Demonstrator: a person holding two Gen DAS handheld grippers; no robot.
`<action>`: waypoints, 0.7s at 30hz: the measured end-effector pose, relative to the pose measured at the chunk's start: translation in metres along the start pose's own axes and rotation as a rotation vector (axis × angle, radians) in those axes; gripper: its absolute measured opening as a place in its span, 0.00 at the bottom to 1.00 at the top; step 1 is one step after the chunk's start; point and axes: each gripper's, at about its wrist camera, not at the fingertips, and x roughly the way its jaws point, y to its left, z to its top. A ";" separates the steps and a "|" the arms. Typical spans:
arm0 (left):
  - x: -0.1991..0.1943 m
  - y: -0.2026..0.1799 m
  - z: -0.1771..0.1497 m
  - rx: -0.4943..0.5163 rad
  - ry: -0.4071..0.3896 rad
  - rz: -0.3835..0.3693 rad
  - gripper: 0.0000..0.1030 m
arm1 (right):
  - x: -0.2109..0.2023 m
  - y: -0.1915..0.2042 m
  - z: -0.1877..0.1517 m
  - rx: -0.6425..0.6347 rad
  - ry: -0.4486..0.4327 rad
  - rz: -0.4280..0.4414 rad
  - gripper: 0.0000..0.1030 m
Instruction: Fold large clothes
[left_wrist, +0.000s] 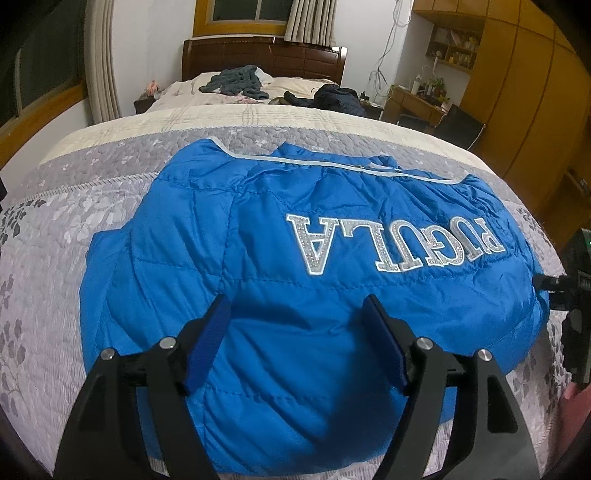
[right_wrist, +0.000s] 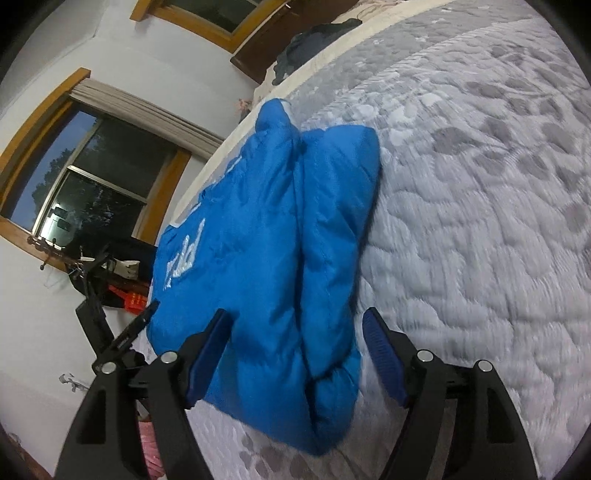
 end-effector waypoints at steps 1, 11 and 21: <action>0.000 0.000 0.000 0.000 0.000 0.000 0.72 | 0.002 0.002 0.002 -0.001 0.004 0.005 0.73; -0.034 0.024 0.013 -0.088 -0.006 -0.059 0.69 | 0.018 0.013 0.013 -0.018 0.029 -0.013 0.40; -0.049 0.136 0.011 -0.246 0.078 0.047 0.81 | 0.015 0.004 0.013 -0.020 0.034 0.003 0.39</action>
